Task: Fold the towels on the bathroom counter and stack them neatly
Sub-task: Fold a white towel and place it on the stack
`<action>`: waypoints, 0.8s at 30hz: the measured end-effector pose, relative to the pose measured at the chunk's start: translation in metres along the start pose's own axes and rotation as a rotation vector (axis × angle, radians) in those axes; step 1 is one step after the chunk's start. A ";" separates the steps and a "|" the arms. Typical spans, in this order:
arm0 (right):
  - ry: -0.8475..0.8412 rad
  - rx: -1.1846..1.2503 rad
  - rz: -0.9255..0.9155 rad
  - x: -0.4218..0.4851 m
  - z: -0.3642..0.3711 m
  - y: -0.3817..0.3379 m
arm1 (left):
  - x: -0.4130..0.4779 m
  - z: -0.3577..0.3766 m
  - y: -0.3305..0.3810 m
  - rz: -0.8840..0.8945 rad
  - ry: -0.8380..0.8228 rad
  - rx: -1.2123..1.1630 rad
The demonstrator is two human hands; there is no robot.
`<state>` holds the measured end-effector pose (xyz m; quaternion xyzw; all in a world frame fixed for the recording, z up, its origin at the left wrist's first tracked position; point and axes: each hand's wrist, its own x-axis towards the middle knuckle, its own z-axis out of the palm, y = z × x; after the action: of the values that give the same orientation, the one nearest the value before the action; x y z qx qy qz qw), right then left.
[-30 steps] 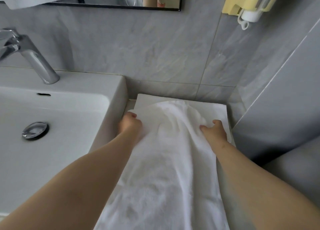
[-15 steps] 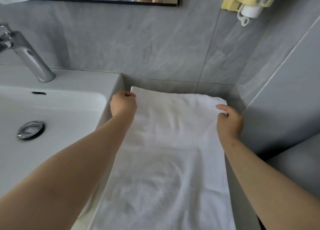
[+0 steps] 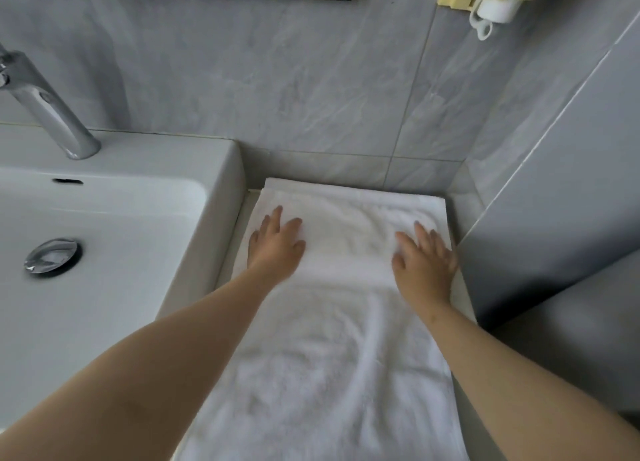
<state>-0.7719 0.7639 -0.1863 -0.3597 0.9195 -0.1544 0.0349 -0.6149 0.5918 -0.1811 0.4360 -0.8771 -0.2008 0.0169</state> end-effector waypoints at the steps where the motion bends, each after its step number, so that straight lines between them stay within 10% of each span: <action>1: -0.034 -0.002 -0.053 -0.008 0.004 -0.004 | -0.009 0.005 0.002 0.025 -0.006 0.057; 24: -0.297 -0.084 -0.130 -0.211 0.038 -0.033 | -0.207 0.065 -0.020 0.078 -0.192 0.224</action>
<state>-0.5875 0.8733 -0.2225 -0.4385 0.8846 -0.0631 0.1455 -0.4855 0.7628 -0.2184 0.3798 -0.9078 -0.1417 -0.1080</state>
